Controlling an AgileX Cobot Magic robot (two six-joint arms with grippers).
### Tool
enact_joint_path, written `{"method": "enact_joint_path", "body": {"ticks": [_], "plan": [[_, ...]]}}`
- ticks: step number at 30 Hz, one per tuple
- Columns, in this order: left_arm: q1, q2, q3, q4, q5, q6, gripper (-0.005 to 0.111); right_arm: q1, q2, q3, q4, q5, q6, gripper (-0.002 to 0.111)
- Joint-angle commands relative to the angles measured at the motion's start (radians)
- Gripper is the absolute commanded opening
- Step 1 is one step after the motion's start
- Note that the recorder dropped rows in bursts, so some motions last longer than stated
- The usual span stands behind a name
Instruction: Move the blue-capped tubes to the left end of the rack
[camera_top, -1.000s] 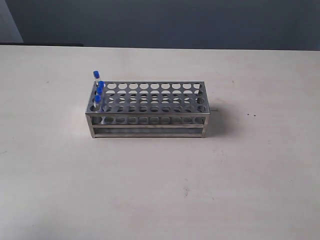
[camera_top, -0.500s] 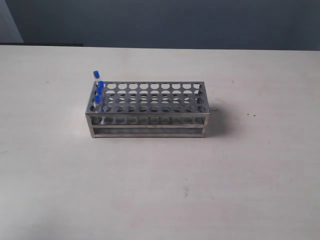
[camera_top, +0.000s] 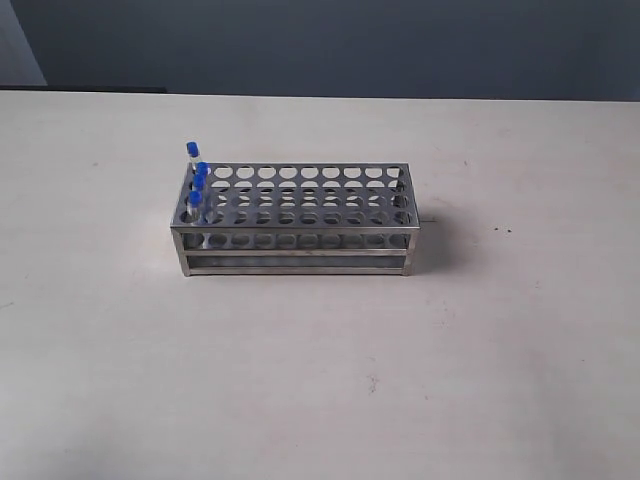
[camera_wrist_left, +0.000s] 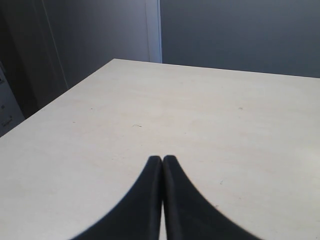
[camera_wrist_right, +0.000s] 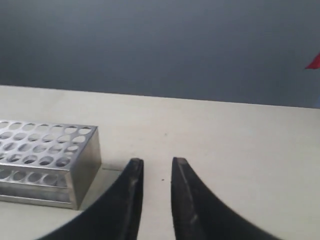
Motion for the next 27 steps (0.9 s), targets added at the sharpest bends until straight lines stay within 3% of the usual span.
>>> {"method": "enact_joint_path", "body": {"ticks": [1, 9, 16, 27], "plan": [[-0.005, 0.003, 0.004, -0.005, -0.011, -0.002, 0.000, -0.100, -0.154, 0.082, 0.017, -0.038, -0.012, 0.021], [-0.005, 0.003, 0.004, -0.005, -0.011, -0.002, 0.000, -0.135, -0.227, 0.235, 0.087, -0.089, -0.016, 0.021], [-0.005, 0.003, 0.004, -0.005, -0.011, -0.002, 0.000, 0.055, -0.227, 0.235, 0.099, -0.116, -0.018, 0.021], [-0.005, 0.003, 0.004, -0.005, -0.013, -0.002, 0.000, 0.066, -0.227, 0.235, 0.110, -0.092, -0.018, 0.021]]}}
